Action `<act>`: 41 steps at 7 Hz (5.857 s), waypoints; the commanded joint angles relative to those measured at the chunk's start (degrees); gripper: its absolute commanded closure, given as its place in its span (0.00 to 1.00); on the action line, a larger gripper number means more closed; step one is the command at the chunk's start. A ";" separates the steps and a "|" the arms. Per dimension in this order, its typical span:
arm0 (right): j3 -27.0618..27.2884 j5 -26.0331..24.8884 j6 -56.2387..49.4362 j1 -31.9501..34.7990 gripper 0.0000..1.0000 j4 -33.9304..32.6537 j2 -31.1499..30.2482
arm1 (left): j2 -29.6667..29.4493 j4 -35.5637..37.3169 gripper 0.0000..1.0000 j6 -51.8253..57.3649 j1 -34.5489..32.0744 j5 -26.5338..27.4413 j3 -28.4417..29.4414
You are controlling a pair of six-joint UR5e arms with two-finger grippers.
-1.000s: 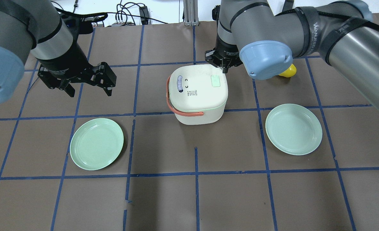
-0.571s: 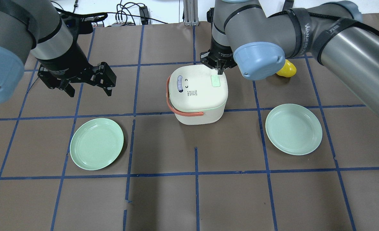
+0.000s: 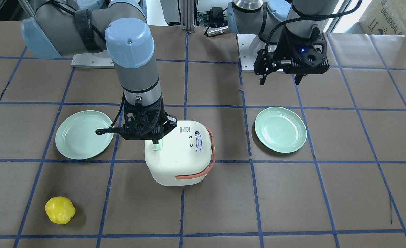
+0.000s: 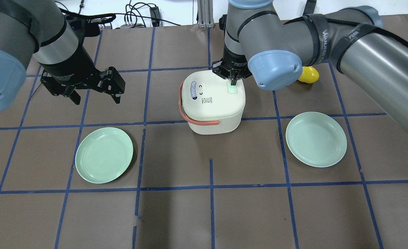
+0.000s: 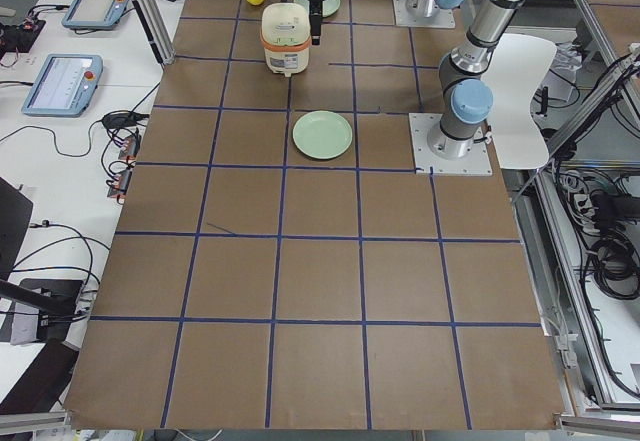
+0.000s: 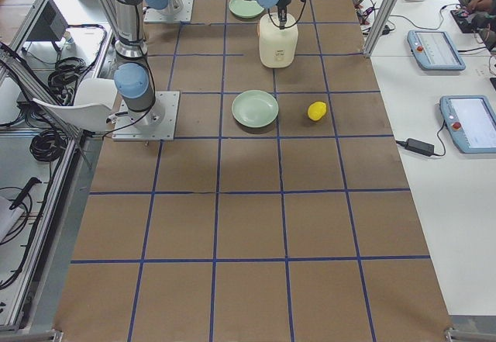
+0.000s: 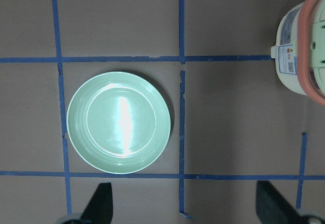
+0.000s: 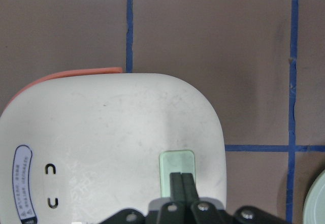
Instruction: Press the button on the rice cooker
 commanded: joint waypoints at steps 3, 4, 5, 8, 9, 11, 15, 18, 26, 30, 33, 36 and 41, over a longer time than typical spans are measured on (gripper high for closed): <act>0.83 -0.07 -0.24 0.16 0.95 -0.12 0.28 | 0.00 0.00 0.00 0.00 0.01 0.00 0.00; 0.92 -0.07 -0.24 0.16 0.95 -0.99 0.80 | 0.00 0.00 0.00 0.00 0.01 0.00 0.00; 0.92 -0.07 -0.24 0.16 0.95 -1.61 1.24 | 0.00 0.00 0.00 0.00 0.01 0.00 0.00; 1.09 -0.25 -0.42 0.16 0.96 -1.71 1.33 | 0.00 0.00 0.00 0.00 0.01 0.00 0.00; 0.83 -0.16 -0.51 0.16 0.96 -1.62 1.25 | 0.00 0.00 0.00 0.00 0.01 0.00 0.00; -0.13 0.19 -0.59 0.16 0.96 -0.75 0.37 | 0.00 0.00 0.00 0.00 0.01 0.00 0.00; -6.45 1.42 -1.56 -1.85 0.84 9.34 -2.61 | 0.00 0.00 0.00 0.00 0.01 0.00 0.00; -9.36 1.42 -1.48 -6.42 0.00 11.30 -4.20 | 0.00 0.00 0.00 0.00 0.01 0.00 0.00; -4.11 -1.04 -10.00 -16.72 0.00 11.21 -8.32 | 0.00 0.00 0.00 0.00 0.01 0.00 0.00; -4.97 1.68 -10.00 -16.71 0.00 17.54 -8.33 | 0.00 0.00 0.00 0.00 0.01 0.00 0.00; -4.97 2.64 -9.65 -16.71 0.00 16.84 -8.51 | 0.09 0.00 0.00 0.00 0.01 0.00 0.00; -4.62 2.74 -10.09 -16.71 0.00 16.75 -8.68 | 0.00 0.00 0.00 0.00 0.01 0.00 0.00; -3.92 2.39 -10.26 -16.71 0.00 16.66 -9.83 | 0.00 0.00 0.00 0.00 0.01 0.00 0.00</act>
